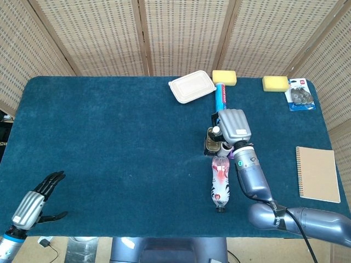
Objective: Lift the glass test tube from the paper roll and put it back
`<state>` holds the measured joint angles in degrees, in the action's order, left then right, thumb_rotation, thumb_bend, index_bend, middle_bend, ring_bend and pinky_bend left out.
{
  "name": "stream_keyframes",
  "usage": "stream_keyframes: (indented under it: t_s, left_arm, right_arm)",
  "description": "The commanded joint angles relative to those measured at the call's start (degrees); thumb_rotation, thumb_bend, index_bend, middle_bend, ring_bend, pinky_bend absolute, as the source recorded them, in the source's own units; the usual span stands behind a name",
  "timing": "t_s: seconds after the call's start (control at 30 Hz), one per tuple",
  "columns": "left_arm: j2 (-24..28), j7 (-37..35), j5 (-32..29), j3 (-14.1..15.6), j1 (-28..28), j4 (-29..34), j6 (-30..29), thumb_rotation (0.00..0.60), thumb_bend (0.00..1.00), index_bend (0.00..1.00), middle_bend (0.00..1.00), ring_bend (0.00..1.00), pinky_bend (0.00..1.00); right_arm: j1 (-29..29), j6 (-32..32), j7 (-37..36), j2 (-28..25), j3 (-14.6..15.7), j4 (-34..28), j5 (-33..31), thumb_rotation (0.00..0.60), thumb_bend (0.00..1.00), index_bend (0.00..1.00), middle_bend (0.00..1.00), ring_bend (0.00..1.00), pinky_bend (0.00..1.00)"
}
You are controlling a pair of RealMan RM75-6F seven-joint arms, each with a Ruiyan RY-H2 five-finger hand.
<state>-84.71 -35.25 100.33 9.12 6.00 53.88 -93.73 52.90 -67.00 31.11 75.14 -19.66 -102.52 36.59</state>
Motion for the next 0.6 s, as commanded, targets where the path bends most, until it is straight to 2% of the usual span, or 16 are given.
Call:
stream_keyframes:
  t_s: [0.03,0.6]
  left_arm:
    - [0.0,0.0,0.0,0.0,0.0,0.0,0.0,0.6,0.06,0.04,0.05,0.04,0.21]
    - [0.0,0.4,0.1,0.1,0.1,0.3,0.4,0.6,0.06,0.04,0.05,0.04,0.21]
  right_arm:
    - [-0.1,0.2,-0.4,0.3,0.1,0.5,0.0,0.6,0.3,0.83,0.97,0.97,0.83]
    - [-0.5,3.3,-3.2,3.8,1.7,5.2,0.6,0.6,0.29,0.83,0.97,0.97,0.82]
